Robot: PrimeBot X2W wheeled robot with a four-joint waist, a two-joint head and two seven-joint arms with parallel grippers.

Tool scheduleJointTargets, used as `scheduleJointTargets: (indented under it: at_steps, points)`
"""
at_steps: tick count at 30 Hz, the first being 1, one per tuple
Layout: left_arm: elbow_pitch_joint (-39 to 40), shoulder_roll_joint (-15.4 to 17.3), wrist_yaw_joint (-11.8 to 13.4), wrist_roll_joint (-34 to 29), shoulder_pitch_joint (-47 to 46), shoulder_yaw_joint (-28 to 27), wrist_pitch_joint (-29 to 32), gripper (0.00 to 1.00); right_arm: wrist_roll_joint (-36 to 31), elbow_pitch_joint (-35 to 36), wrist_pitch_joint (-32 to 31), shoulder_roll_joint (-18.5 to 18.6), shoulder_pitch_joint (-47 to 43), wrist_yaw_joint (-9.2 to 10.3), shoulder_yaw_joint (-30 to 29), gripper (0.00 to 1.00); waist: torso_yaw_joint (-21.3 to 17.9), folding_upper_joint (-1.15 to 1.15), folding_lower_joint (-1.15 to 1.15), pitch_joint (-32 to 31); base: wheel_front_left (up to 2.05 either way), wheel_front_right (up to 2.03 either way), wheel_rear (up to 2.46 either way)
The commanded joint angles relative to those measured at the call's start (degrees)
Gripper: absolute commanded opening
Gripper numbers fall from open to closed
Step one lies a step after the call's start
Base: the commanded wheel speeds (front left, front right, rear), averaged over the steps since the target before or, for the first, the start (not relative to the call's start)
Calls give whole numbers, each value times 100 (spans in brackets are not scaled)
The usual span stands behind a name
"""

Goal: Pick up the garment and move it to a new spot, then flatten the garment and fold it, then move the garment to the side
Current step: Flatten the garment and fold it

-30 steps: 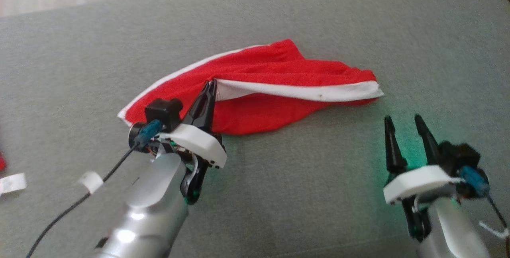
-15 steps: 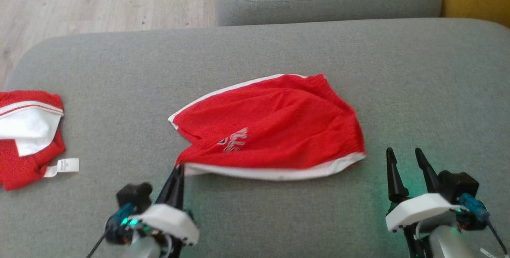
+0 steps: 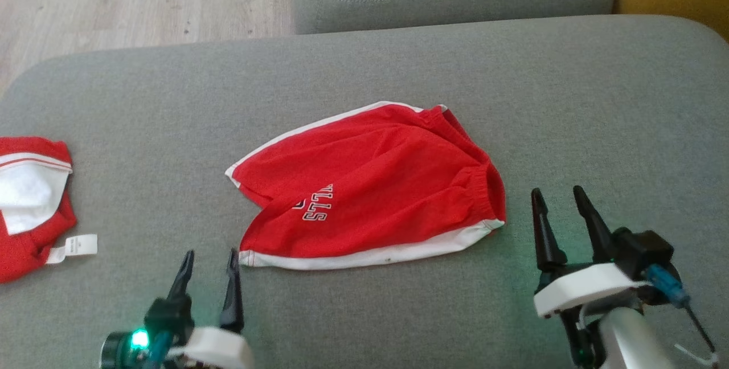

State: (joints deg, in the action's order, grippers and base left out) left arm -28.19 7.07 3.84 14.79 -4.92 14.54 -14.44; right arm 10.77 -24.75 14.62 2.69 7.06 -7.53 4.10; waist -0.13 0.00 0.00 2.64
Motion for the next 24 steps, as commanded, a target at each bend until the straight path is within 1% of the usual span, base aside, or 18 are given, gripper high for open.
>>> scheduleJointTargets:
  at_steps: [1, 7, 12, 15, 20, 24]
  points:
    - [289, 102, 61, -194, -51, -323, -55, 100, -8, 227, 38, 19, 38, 4, 244, 100, -6, 0, 0, -28, 0, 0, 0]
    - [496, -59, -6, -534, 389, -727, -55, 100, -153, 91, 38, 19, -80, 4, 535, 100, -20, 0, 0, -136, 0, 0, 0]
    - [472, -213, -155, -651, 533, -922, -55, 100, -265, -134, 38, 19, -64, 4, 676, 100, -20, 0, 0, -144, 0, 0, 0]
    - [434, -282, -245, -712, 502, -977, -56, 100, -421, -240, 38, 19, 72, 4, 758, 100, 21, 0, 0, -98, 0, 0, 0]
    - [368, -348, -347, -778, 407, -983, -56, 100, -779, -606, 38, 20, 398, 4, 838, 100, 123, 0, 0, -2, 0, 0, 0]
    - [280, -388, -411, -776, 387, -989, -56, 100, -1090, -948, 38, 124, 741, 4, 940, 100, 240, 0, 0, 75, 0, 0, 0]
